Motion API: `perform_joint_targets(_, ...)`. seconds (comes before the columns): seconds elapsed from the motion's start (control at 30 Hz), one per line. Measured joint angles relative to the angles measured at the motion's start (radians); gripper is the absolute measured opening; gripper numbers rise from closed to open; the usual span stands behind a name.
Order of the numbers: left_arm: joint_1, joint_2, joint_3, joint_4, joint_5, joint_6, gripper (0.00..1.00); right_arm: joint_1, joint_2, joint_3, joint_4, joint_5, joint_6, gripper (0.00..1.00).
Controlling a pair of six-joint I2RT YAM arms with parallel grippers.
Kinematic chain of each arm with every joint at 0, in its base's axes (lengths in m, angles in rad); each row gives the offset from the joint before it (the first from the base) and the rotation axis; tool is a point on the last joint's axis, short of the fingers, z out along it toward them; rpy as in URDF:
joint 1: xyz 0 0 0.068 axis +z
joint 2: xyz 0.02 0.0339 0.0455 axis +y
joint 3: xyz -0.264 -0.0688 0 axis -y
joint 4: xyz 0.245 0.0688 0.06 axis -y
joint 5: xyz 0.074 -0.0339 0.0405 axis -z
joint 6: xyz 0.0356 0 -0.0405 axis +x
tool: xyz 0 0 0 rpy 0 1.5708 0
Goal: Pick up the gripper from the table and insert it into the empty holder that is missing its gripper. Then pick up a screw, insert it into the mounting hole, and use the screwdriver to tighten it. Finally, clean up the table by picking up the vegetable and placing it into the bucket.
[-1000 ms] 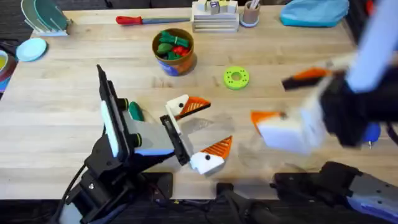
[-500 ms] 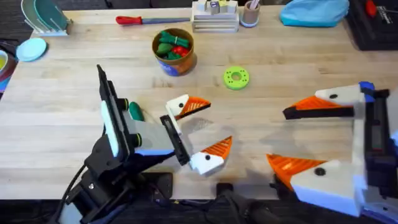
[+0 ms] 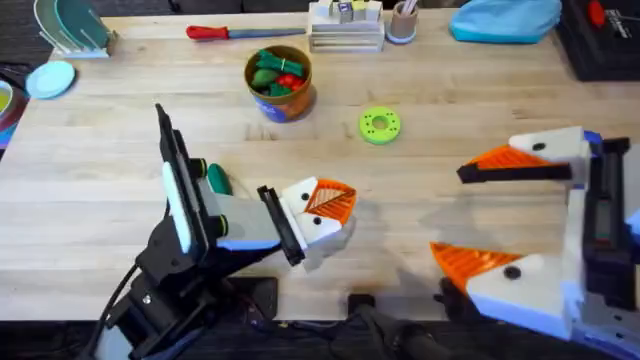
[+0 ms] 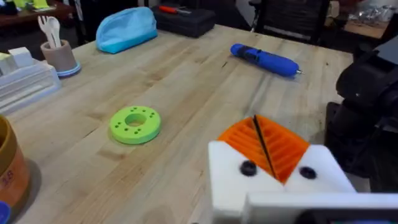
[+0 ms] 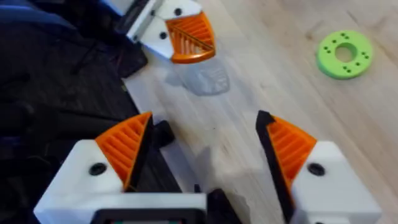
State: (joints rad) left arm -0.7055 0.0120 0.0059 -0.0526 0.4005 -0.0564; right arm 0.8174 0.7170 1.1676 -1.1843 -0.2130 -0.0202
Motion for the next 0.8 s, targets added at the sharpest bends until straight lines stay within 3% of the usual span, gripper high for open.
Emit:
perform_joint_targets(0.2, 0.0, 0.0, 0.0, 0.0, 0.0, 0.0, 0.006, -0.058, 0.0, 0.0, 0.0, 0.129, 0.018, 0.993)
perform_joint_targets(0.37, 0.0, 0.0, 0.0, 0.0, 0.0, 0.0, 0.006, -0.202, 0.0, 0.0, 0.0, 0.296, 0.065, 0.992)
perform_joint_targets(0.57, 0.0, 0.0, 0.0, 0.0, 0.0, 0.0, 0.006, -0.505, 0.024, 0.0, 0.002, 0.477, 0.099, 0.994)
perform_joint_targets(0.8, 0.0, 0.0, 0.0, 0.0, 0.0, 0.0, 0.006, -0.91, 0.197, 0.0, 0.051, 0.544, 0.097, 0.992)
